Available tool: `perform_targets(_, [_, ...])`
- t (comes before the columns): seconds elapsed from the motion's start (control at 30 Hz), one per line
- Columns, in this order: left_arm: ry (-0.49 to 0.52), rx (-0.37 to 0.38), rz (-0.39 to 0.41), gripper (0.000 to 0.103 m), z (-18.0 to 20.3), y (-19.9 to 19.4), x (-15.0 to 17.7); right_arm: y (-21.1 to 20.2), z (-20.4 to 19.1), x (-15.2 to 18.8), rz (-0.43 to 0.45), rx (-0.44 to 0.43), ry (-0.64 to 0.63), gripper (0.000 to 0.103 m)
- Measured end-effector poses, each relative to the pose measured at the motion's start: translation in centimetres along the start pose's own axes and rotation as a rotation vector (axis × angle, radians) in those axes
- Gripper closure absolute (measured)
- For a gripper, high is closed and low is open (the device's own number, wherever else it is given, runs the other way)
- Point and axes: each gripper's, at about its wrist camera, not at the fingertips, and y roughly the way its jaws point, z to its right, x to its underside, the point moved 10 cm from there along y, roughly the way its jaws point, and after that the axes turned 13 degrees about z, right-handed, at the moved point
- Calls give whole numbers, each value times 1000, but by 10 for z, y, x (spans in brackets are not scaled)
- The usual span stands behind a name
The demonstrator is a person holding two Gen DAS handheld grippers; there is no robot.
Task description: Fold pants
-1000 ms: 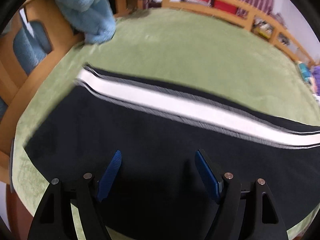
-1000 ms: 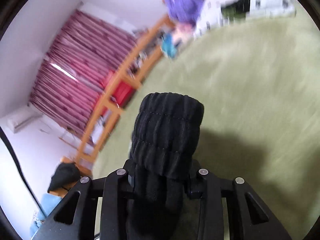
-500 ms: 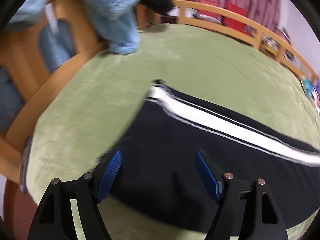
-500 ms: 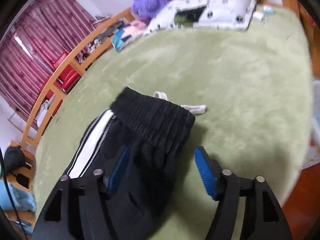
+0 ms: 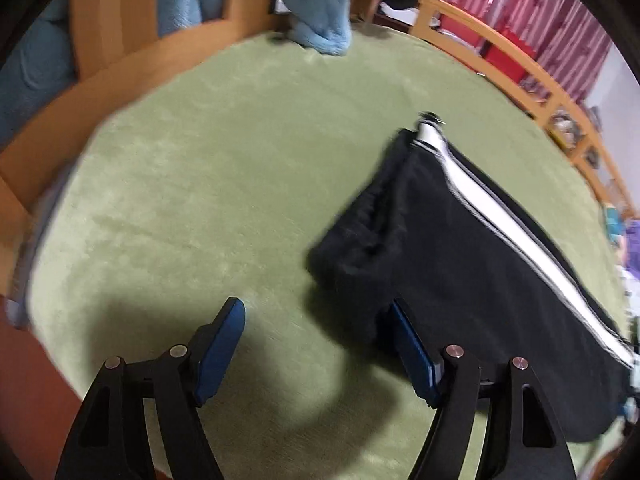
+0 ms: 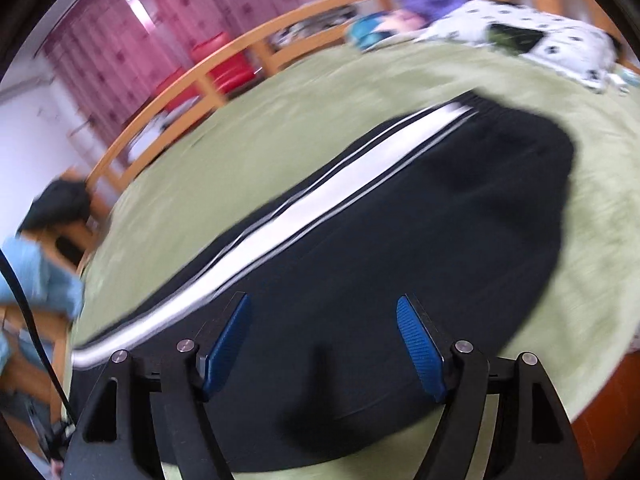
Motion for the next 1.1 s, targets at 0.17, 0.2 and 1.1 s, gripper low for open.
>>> perform_targets(0.17, [-62,72,52,31,8,22,-10,33,-29,70,-94,122,-188,28])
perform_targets(0.2, [-88,72,52,33,7,29,-13,33,-33,73,-77,162,-259,28])
perform_targets(1.1, [351,251,280,77,251,-116,-70,-58,-120,26,48,88,-416,44])
